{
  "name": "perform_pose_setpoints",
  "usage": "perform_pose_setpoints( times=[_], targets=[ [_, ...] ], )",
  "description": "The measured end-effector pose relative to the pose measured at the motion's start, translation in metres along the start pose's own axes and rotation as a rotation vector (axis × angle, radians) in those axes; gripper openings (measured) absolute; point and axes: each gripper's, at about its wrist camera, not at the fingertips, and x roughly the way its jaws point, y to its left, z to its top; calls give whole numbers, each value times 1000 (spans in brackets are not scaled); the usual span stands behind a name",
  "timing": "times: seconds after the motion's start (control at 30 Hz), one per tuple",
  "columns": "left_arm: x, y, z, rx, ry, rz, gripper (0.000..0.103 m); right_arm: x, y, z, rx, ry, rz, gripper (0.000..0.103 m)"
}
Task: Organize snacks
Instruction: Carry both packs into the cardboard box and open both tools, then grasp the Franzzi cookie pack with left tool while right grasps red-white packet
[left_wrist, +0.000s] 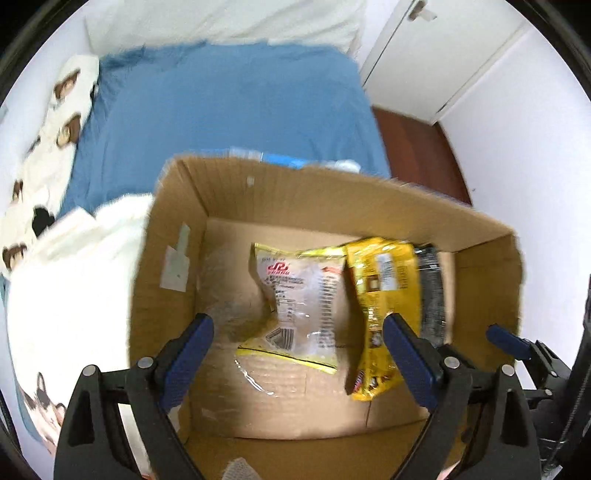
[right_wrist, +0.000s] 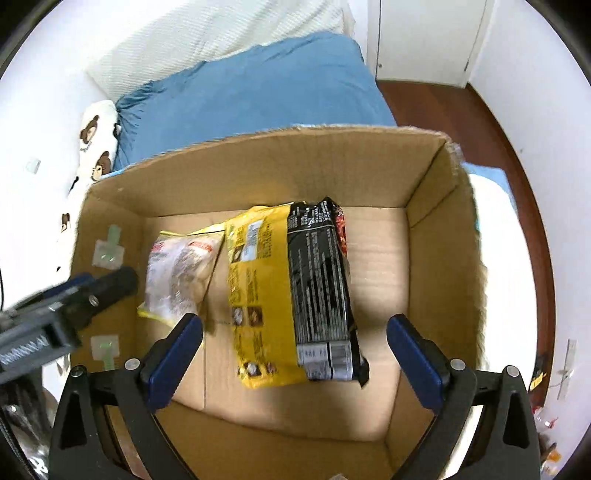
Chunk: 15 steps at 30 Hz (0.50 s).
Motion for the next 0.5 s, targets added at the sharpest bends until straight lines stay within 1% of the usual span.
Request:
perform_pose_setpoints(
  times=[0.03, 0.1, 0.13, 0.2, 0.27, 0.3, 0.33, 0.37, 0.4, 0.43, 0.5],
  targets=[
    [-8, -4, 2, 15, -30, 2, 94, -10, 1, -7, 0, -19, 8, 102],
    [-30, -8, -8, 43, -81, 3, 95, -25, 7, -17, -3, -47, 22, 102],
    [-38, -11, -12, 79, -94, 14, 101, -35, 8, -25, -5, -68, 32, 102],
    [-51, -20, -23, 97, -110, 6, 103, -54, 13, -43, 1, -106, 55, 102],
    [-64, -18, -40, 100, -136, -1, 103, -75, 11, -61, 4, -133, 80, 102],
    [-72, -18, -55, 104, -148, -6, 103, -85, 11, -75, 7, -150, 89, 102],
    [-74, -19, -63, 103, -156, -6, 103, -91, 10, -85, 8, -161, 92, 102],
    [-81, -17, -81, 98, -165, -5, 103, -102, 6, -100, 14, -177, 98, 102],
    [-80, -20, -93, 96, -166, -6, 103, -107, 2, -113, 25, -181, 106, 102],
    [-83, -22, -98, 92, -167, -4, 103, -110, -3, -127, 34, -179, 112, 102],
    [-81, -16, -119, 77, -159, 29, 103, -117, -20, -156, 55, -171, 103, 102]
  ],
)
